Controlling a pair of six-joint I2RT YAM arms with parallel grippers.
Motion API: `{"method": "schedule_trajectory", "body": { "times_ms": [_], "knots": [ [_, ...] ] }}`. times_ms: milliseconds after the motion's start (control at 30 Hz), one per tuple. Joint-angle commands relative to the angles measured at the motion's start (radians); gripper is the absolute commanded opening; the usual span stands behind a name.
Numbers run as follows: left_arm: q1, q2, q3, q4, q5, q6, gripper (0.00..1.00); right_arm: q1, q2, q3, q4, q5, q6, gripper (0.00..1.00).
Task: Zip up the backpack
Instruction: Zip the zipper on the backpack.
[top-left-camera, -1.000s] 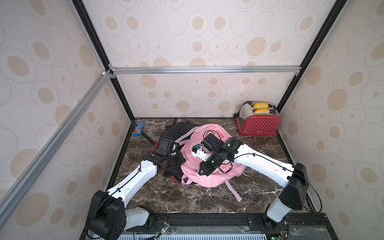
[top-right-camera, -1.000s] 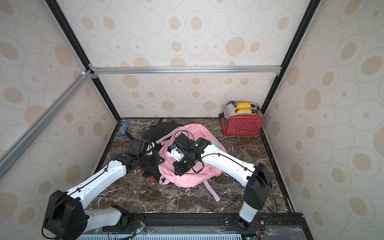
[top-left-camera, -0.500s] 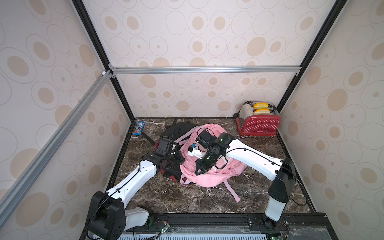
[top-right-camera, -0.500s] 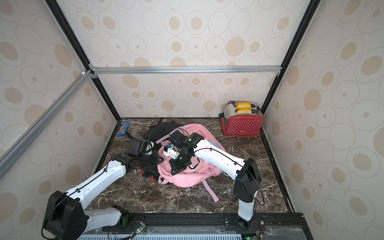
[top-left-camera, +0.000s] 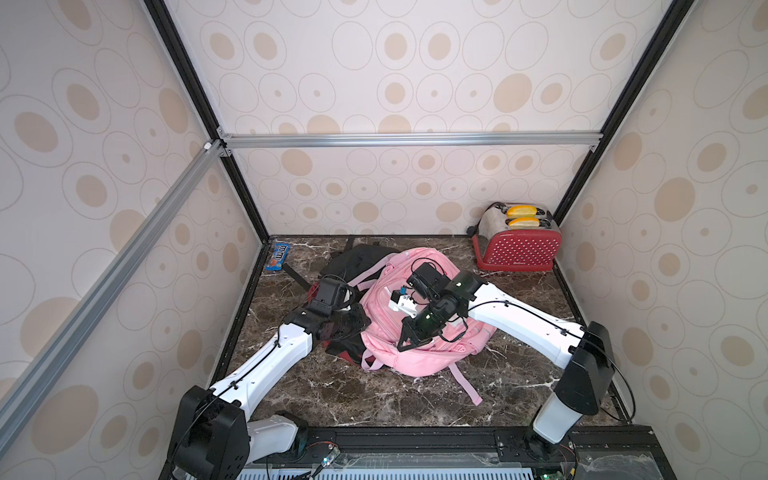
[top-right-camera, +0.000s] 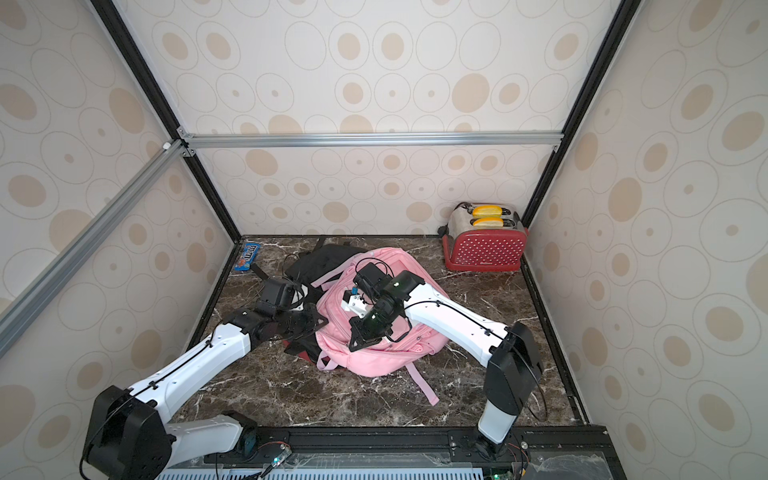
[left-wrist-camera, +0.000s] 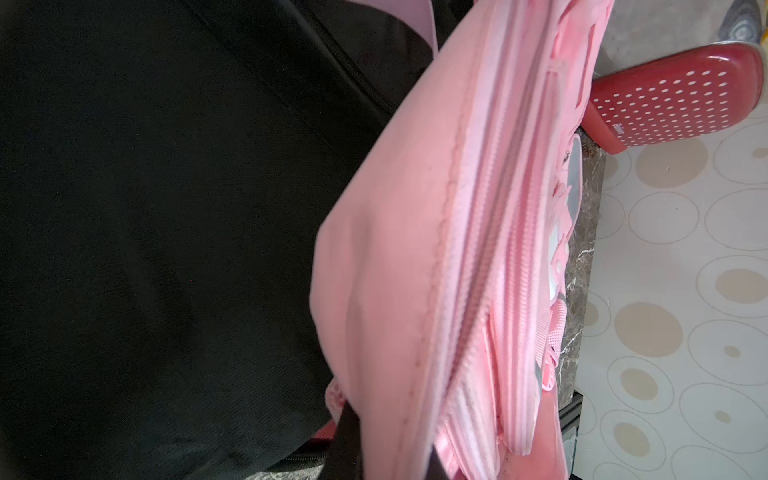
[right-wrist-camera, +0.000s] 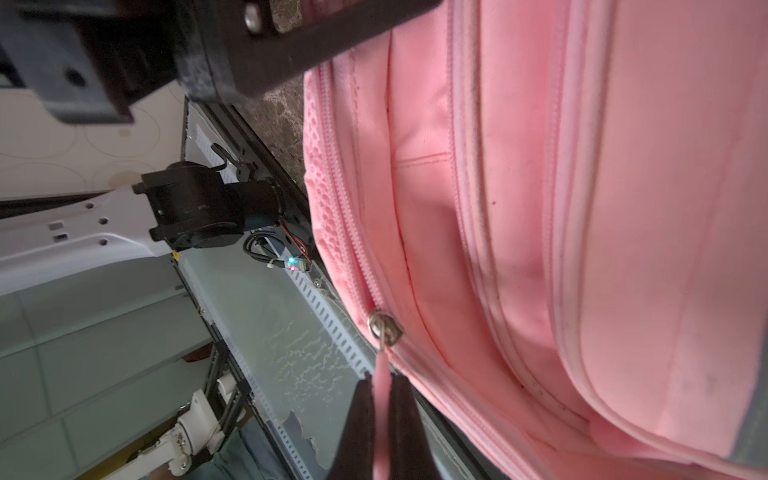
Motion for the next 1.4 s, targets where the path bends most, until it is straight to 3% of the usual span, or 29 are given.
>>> {"method": "schedule_trajectory", "body": {
  "times_ms": [0, 467, 1367],
  "knots": [
    [-0.004, -0.046, 0.002, 0.037, 0.006, 0.015, 0.0, -0.021, -0.057, -0.026, 0.058, -0.079, 0.093, 0.0],
    [-0.003, -0.064, -0.012, 0.054, -0.013, 0.023, 0.0, -0.019, -0.091, -0.181, 0.018, -0.204, 0.158, 0.0],
    [-0.005, -0.044, 0.0, 0.067, 0.0, 0.022, 0.0, 0.01, 0.108, 0.11, -0.07, -0.232, 0.123, 0.0]
  ]
}}
